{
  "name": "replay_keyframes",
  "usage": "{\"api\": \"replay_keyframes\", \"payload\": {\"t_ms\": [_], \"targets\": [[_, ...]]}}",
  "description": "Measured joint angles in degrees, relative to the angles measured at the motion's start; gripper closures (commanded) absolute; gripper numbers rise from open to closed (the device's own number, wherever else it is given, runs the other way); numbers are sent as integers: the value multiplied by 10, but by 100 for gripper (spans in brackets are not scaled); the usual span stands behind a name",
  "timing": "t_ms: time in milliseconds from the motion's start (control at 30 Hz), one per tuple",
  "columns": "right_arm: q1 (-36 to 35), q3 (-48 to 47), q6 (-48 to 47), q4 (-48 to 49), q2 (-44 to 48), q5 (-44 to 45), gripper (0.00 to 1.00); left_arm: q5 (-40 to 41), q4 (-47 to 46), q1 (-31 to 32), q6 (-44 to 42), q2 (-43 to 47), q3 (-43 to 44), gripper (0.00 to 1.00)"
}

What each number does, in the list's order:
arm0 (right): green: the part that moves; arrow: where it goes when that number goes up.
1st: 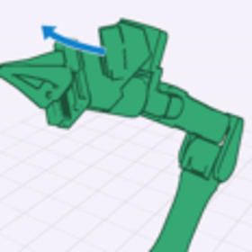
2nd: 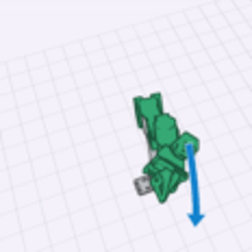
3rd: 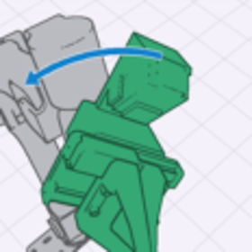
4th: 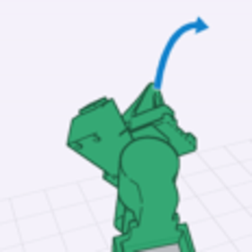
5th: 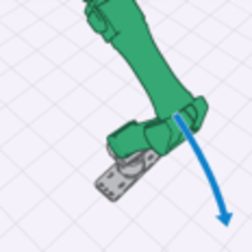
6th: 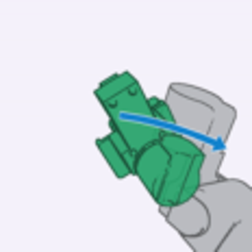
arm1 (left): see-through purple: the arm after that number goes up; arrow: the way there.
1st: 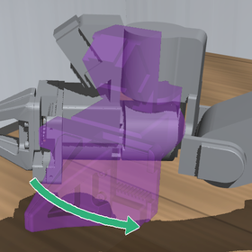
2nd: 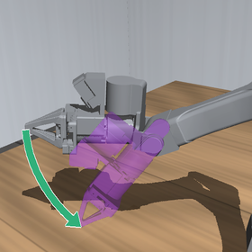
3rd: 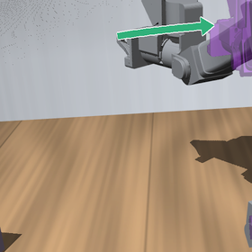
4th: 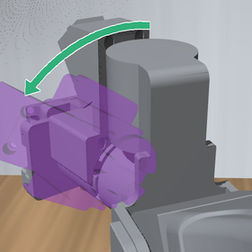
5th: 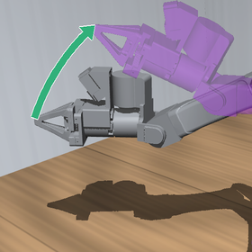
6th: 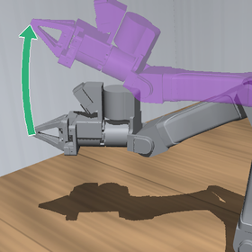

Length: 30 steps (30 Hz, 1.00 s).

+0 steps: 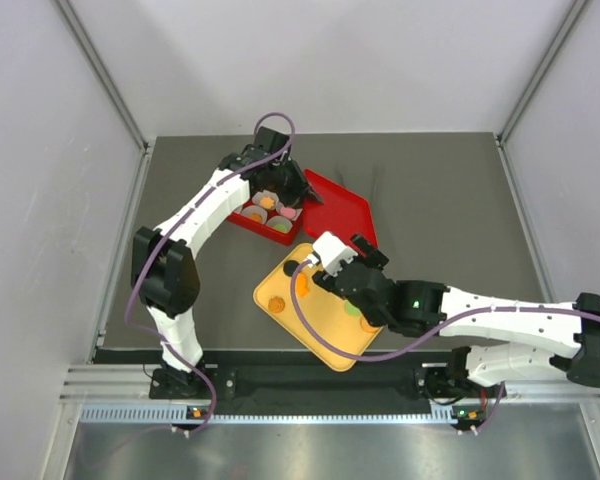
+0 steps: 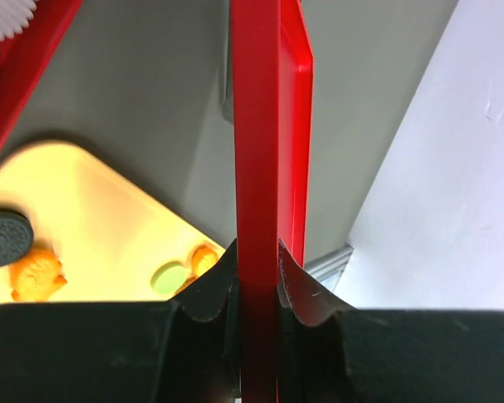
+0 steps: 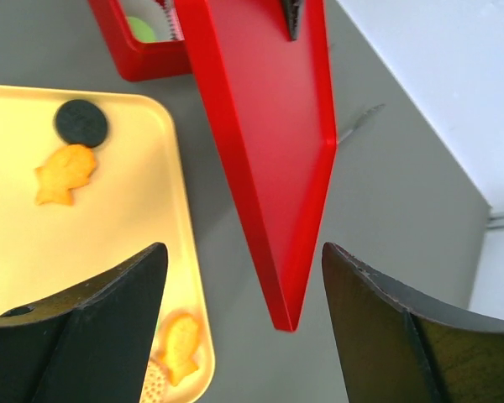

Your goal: Pack the cookies

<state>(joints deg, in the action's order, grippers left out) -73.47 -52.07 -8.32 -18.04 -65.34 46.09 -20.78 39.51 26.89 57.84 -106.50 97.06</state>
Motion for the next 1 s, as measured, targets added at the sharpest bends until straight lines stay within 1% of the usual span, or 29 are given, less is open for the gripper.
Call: {"api": "replay_keyframes", "payload": {"t_ms": [67,100,267,367,467,500,700,767,800,833,867,900,933,1000], "targets": [[0,-1,-13,9,-10,17,32,-7,3,0,6,4,-3,100],[0,-2,-23,17,-17,26,37,-10,3,-1,8,7,-6,100],[0,-16,-69,44,-67,57,40,-21,12,-1,12,23,-13,100],[0,-16,-89,53,-81,66,41,-25,12,-1,12,34,-16,100],[6,-17,-107,61,-90,70,47,-26,14,-1,10,46,-23,100],[9,-20,-112,63,-95,71,51,-27,15,-1,9,50,-25,100],[19,-36,-135,78,-113,74,58,-28,23,-1,3,57,-28,100],[19,-51,-142,82,-124,75,64,-30,24,-1,1,59,-28,100],[20,-59,-145,85,-130,77,70,-32,26,-1,0,60,-28,100],[20,-68,-149,88,-137,79,74,-34,26,-1,0,61,-28,100],[20,-73,-150,90,-141,80,78,-36,27,-1,-1,62,-28,98],[20,-76,-152,91,-146,82,87,-37,26,-1,-2,64,-28,97],[20,-78,-155,91,-148,83,91,-37,26,-1,-2,67,-28,92],[19,-80,-162,90,-151,82,99,-36,25,-2,1,71,-28,92]]}}
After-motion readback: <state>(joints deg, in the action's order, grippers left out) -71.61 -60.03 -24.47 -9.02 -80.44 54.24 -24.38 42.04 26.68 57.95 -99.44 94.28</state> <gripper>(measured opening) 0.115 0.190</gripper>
